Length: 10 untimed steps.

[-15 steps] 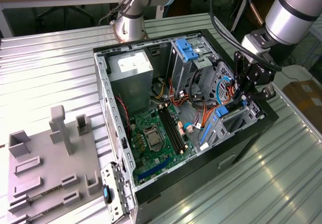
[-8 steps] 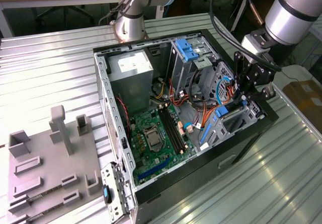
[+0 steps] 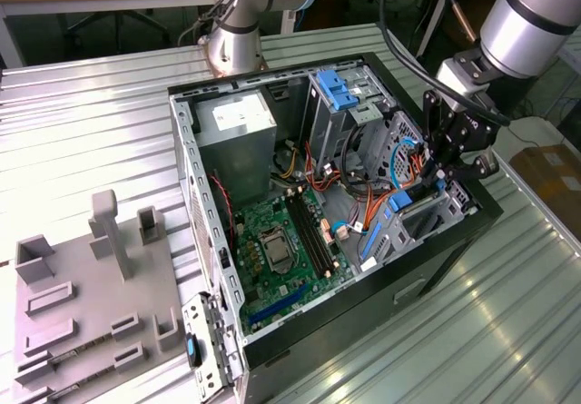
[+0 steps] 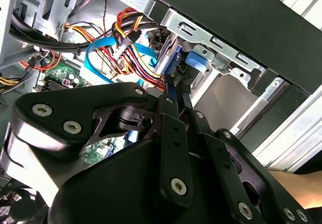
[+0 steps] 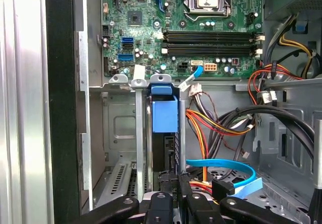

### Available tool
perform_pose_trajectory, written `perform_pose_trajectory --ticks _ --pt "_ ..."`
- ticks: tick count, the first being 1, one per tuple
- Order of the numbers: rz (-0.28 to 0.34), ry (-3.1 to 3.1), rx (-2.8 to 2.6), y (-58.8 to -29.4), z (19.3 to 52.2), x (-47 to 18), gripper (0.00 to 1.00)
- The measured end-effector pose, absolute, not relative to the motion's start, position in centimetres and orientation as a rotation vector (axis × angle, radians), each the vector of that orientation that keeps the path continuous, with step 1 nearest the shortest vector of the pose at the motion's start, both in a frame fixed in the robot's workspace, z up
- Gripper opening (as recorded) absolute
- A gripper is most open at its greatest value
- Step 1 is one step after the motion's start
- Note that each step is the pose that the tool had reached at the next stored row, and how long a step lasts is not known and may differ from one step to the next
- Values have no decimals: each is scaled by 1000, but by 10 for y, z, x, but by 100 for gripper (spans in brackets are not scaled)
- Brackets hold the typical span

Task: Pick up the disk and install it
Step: 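Insert the first disk wire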

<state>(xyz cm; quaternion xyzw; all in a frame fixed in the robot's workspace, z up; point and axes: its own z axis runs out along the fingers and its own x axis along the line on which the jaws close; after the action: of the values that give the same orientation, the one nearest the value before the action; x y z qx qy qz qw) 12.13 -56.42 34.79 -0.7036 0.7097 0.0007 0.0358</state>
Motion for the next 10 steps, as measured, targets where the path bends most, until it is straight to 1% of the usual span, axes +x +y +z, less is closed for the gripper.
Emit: perform_pose_trajectory --ticks 10 --pt "2 2180 -2161 -564 346 121 17"
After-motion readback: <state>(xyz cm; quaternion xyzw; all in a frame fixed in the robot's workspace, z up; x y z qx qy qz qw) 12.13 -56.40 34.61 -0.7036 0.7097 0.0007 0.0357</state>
